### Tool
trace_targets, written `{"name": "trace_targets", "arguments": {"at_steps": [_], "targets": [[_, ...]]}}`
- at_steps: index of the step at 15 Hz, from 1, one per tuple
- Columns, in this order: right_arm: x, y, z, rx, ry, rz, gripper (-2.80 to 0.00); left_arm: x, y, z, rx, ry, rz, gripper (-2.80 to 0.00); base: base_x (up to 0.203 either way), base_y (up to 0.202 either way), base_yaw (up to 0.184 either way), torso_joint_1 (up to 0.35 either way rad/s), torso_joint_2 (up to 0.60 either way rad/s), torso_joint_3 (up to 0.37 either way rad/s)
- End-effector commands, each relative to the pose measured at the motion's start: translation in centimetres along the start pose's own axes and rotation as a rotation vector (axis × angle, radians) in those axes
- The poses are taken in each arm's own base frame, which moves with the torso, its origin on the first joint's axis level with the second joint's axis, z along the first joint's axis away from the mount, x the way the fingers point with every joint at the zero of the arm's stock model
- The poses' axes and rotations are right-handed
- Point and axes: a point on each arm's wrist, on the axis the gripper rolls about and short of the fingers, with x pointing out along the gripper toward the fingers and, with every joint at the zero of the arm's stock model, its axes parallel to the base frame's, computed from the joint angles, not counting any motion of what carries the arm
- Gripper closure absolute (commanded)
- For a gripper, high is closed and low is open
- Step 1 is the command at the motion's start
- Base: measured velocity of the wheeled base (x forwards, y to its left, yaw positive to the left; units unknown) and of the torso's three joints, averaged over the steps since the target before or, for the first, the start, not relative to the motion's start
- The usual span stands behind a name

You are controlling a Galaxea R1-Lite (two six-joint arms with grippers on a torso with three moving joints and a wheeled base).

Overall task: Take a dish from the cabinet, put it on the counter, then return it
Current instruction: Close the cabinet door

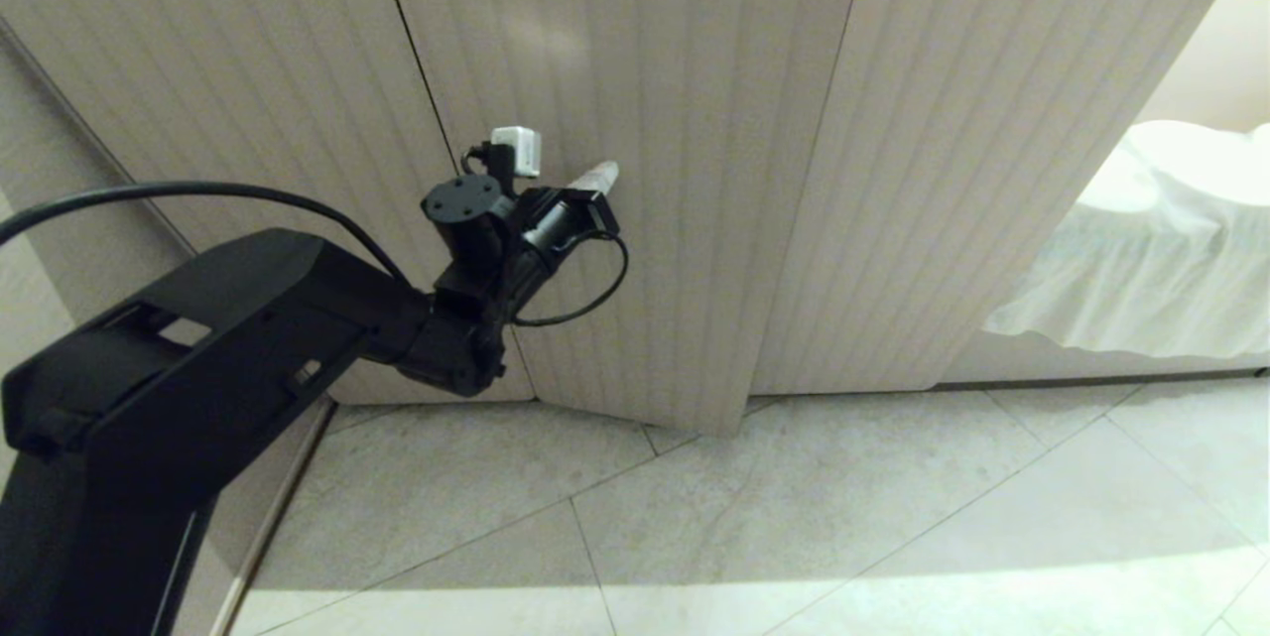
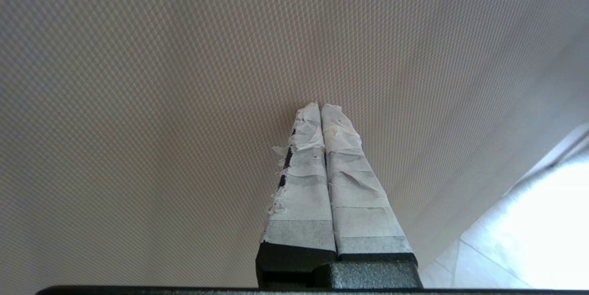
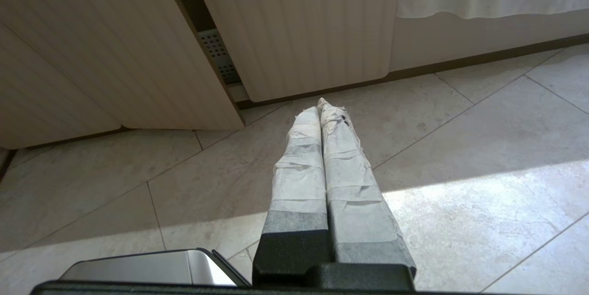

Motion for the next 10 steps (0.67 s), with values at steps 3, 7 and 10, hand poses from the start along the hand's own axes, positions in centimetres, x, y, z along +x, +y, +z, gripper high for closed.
{"name": "trace_targets", "arguments": {"at_steps": [3, 7, 10], "targets": [[0.0, 0.0, 0.0, 0.001, -0.001, 0.0, 0.0, 0.0, -0.3, 0.2, -0.003, -0.001, -0.005, 0.0, 0.0, 0.0, 0.0, 0.0, 0.0, 0.0], [0.0, 0.0, 0.0, 0.002, 0.0, 0.002, 0.0, 0.3, 1.6, -0.8, 0.059, -0.018, 0.023, 0.0, 0.0, 0.0, 0.0, 0.0, 0.0, 0.0], [0.0, 0.0, 0.0, 0.001, 0.0, 0.002, 0.0, 0.7, 2.7, -1.2, 0.092, -0.037, 0.044, 0.0, 0.0, 0.0, 0.0, 0.0, 0.0, 0.0]]}}
